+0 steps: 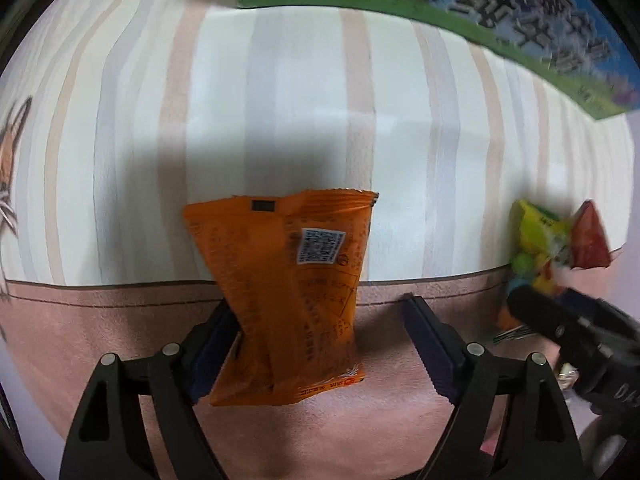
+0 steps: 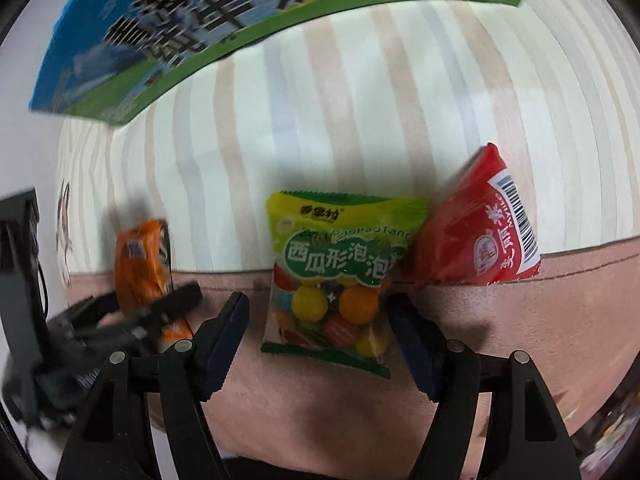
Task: Organize snacks
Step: 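Hold the orange bag in left tool while right tool grasps green candy bag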
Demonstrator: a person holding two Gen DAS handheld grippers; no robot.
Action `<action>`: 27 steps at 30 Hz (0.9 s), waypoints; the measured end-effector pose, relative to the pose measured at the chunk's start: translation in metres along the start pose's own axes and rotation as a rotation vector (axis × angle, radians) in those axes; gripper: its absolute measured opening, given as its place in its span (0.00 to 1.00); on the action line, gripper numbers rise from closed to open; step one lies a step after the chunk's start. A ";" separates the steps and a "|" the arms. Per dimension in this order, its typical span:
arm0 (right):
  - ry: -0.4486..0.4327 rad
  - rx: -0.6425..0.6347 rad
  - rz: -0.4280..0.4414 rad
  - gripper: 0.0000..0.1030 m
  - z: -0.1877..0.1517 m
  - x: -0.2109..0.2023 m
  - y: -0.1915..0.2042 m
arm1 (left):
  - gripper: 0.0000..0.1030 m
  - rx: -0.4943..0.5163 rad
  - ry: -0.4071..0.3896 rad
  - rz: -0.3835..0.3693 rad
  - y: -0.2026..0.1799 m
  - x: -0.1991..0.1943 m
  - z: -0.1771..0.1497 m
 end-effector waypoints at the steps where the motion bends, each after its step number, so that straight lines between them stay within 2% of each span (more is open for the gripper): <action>1: -0.010 0.007 -0.009 0.70 -0.001 0.002 0.000 | 0.81 -0.002 -0.012 0.005 -0.001 0.000 -0.001; 3: -0.022 -0.007 -0.062 0.60 0.001 0.002 -0.010 | 0.71 -0.001 -0.046 0.014 -0.004 -0.004 -0.004; 4: -0.027 -0.022 -0.076 0.57 0.001 0.002 -0.008 | 0.59 0.001 -0.065 0.023 -0.003 -0.007 -0.008; 5: -0.033 -0.036 -0.082 0.55 0.000 0.004 -0.004 | 0.52 0.006 -0.072 0.024 -0.004 -0.008 -0.012; 8: -0.012 -0.079 -0.060 0.53 -0.017 0.001 0.005 | 0.52 0.007 -0.069 0.030 -0.011 -0.009 -0.034; 15: 0.099 -0.185 -0.027 0.53 -0.070 0.006 0.023 | 0.52 0.027 -0.039 0.045 -0.022 0.004 -0.083; 19: 0.094 -0.168 -0.028 0.56 -0.079 0.008 0.020 | 0.53 0.041 -0.036 0.067 -0.032 0.013 -0.086; 21: 0.096 -0.125 0.004 0.61 -0.080 0.010 0.013 | 0.53 0.041 -0.017 0.071 -0.038 0.017 -0.083; 27: 0.088 -0.095 0.012 0.65 -0.068 0.015 0.006 | 0.52 0.022 -0.019 0.065 -0.043 0.018 -0.070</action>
Point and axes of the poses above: each gripper's, at about its wrist camera, not at the fingertips, and x roughly the way its jaws point, y to its left, z to its top, the point moved 4 cm from there along x, roughly the way its jaws point, and after that the axes turned 14 degrees about -x, right-handed, at the moved point
